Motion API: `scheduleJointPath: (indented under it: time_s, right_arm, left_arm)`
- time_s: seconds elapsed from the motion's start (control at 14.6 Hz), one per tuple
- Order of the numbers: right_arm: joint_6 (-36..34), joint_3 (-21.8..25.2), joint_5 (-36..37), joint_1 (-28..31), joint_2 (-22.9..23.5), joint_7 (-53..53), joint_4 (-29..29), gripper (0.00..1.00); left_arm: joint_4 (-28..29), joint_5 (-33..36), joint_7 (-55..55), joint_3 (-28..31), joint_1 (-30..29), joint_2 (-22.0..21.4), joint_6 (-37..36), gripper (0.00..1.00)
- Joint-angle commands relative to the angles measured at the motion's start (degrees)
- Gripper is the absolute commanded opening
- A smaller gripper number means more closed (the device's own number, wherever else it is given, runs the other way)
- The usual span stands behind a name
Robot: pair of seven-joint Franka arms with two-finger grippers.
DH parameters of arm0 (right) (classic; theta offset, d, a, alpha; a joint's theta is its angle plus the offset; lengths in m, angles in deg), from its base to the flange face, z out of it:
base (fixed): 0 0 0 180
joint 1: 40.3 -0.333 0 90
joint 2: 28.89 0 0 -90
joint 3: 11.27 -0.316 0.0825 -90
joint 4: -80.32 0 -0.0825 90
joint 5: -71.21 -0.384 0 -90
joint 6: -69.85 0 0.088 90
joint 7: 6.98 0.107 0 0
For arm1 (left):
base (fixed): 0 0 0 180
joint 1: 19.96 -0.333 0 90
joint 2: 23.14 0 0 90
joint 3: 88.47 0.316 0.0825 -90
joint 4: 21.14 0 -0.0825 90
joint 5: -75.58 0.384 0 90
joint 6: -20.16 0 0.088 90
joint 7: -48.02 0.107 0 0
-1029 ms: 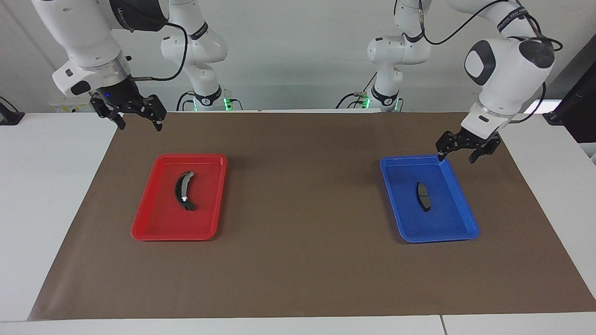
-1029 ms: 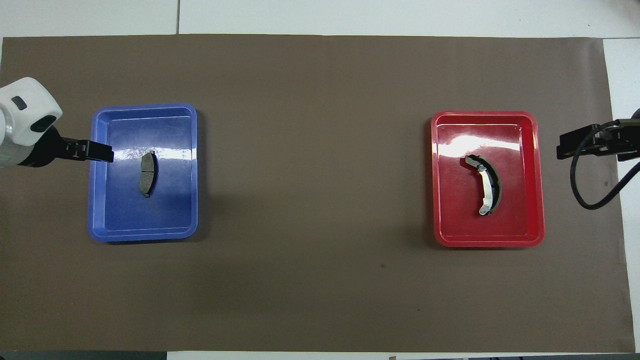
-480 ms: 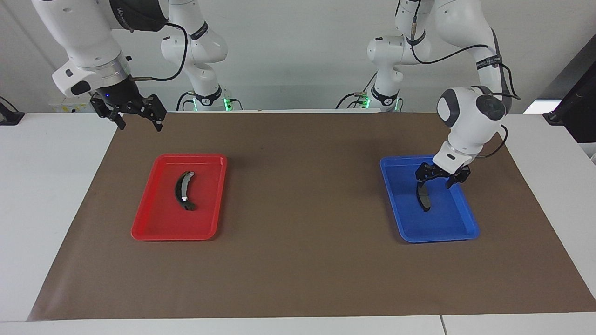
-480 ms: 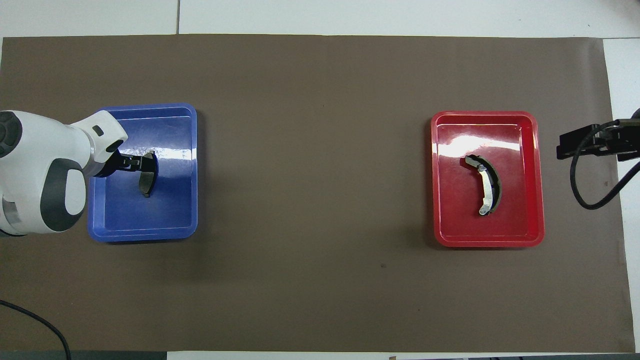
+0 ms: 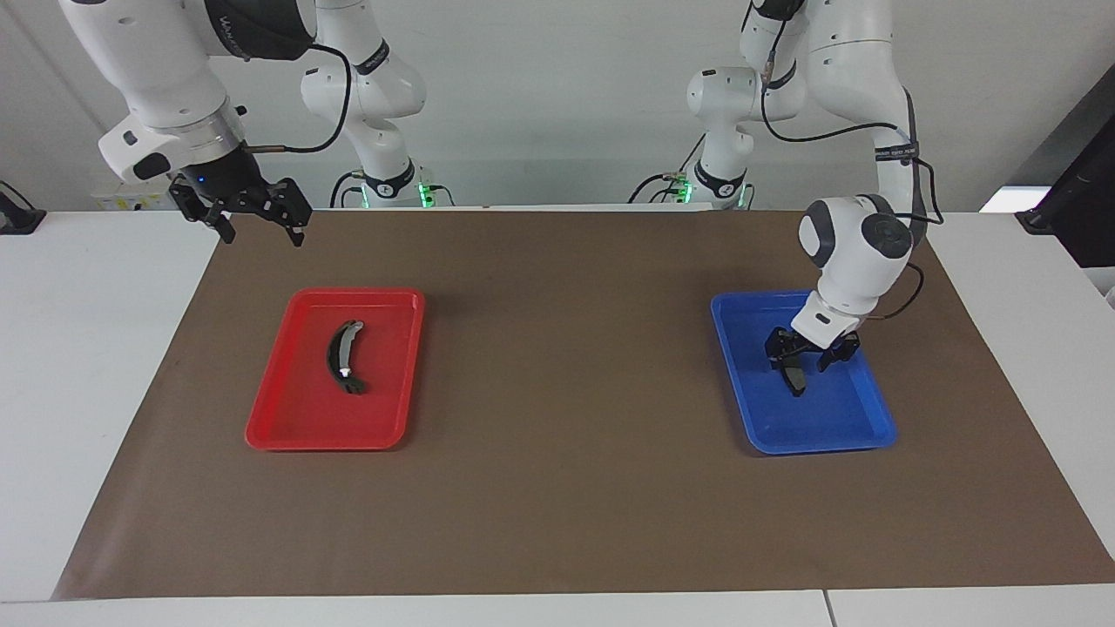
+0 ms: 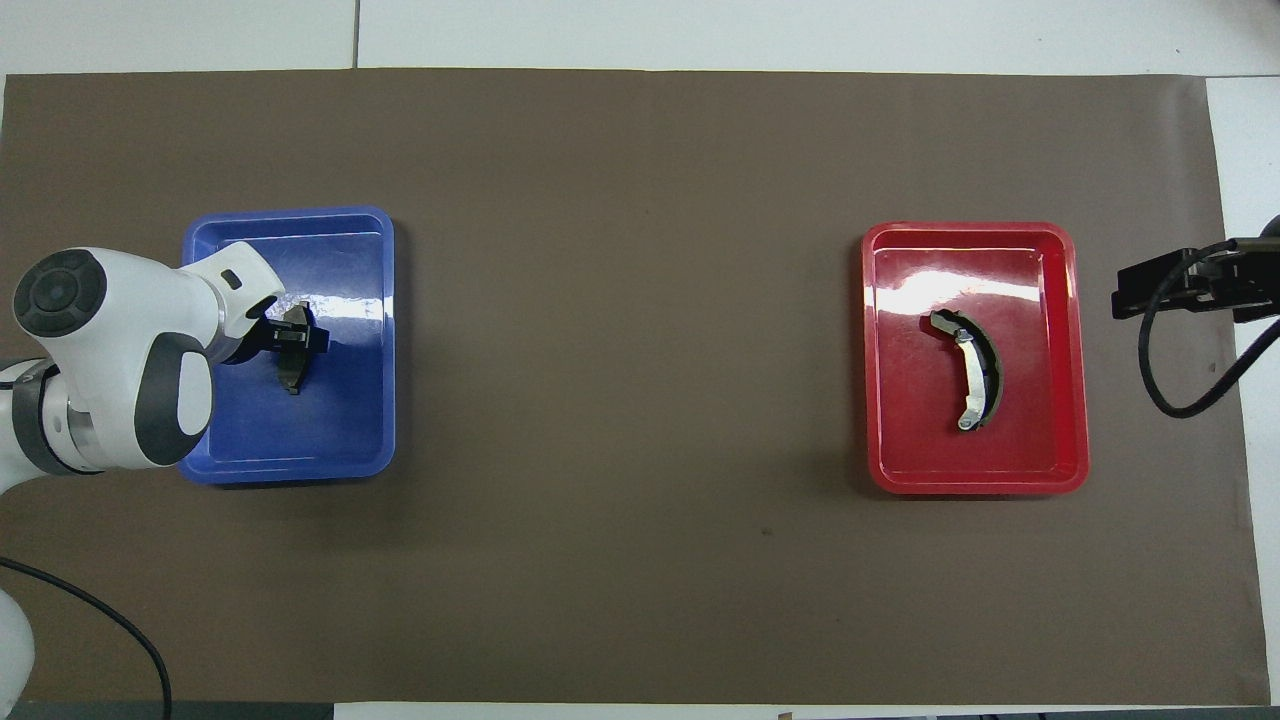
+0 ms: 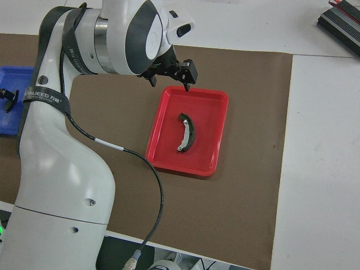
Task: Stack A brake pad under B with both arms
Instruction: 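Grasp the dark brake pad with the left gripper and lift it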
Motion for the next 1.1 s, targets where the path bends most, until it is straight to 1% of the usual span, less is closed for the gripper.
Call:
scheduleJointPath:
  time_s: [0.0,0.07,0.14,0.21,0.34,0.41,0.48,0.69,0.75,0.82,0.89,1.03]
  right_arm:
    - [-0.30,-0.21,-0.49,0.34,0.17,-0.85,0.30,1.00]
    - [-0.30,-0.21,-0.49,0.43,0.17,-0.85,0.30,1.00]
    - [-0.30,-0.21,-0.49,0.43,0.17,-0.76,0.30,1.00]
    - [-0.21,-0.21,-0.49,0.43,0.17,-0.76,0.30,1.00]
    - [-0.21,-0.21,-0.49,0.43,0.17,-0.76,0.30,1.00]
    - [-0.21,-0.21,-0.49,0.43,0.17,-0.76,0.30,1.00]
    - [-0.29,-0.21,-0.49,0.43,0.17,-0.76,0.30,1.00]
    - [0.32,-0.21,-0.49,0.43,-0.10,-0.68,-0.49,1.00]
    - [0.41,-0.21,-0.49,0.43,-0.10,-0.68,-0.58,1.00]
    - [0.58,-0.21,-0.49,0.52,-0.36,-0.85,-1.28,1.00]
    - [1.98,-0.04,-0.49,0.60,-0.80,-0.94,-2.50,1.00]
    - [7.93,0.22,-0.58,0.60,-3.25,-1.11,-8.63,1.00]
  left_arm:
    - [2.25,0.57,-0.60,0.35,0.38,-1.19,0.50,0.28]
    - [2.08,0.57,-0.52,0.35,0.47,-1.19,0.23,0.11]
    - [1.81,0.57,-0.43,0.35,0.47,-1.54,-0.64,0.05]
    - [1.38,0.57,-0.34,0.43,0.47,-3.02,-2.56,0.01]
    - [-2.12,0.57,-0.60,0.35,0.90,-6.01,-10.36,0.01]
    - [-4.14,0.49,-1.65,0.43,2.74,-6.64,-14.23,0.01]
    - [-5.47,0.57,-4.79,0.43,4.84,-6.64,-16.27,0.01]
    - [-5.83,0.57,-14.55,0.43,11.79,-6.03,-12.96,0.01]
    - [-6.44,1.10,-16.75,0.43,13.81,-5.42,-12.60,0.01]
    - [-8.02,2.23,-19.73,0.43,16.35,-3.85,-12.34,0.01]
    - [-9.69,3.20,-23.94,0.43,19.51,-1.74,-11.90,0.01]
    - [-11.63,3.74,-29.76,0.43,23.91,0.64,-11.46,0.01]
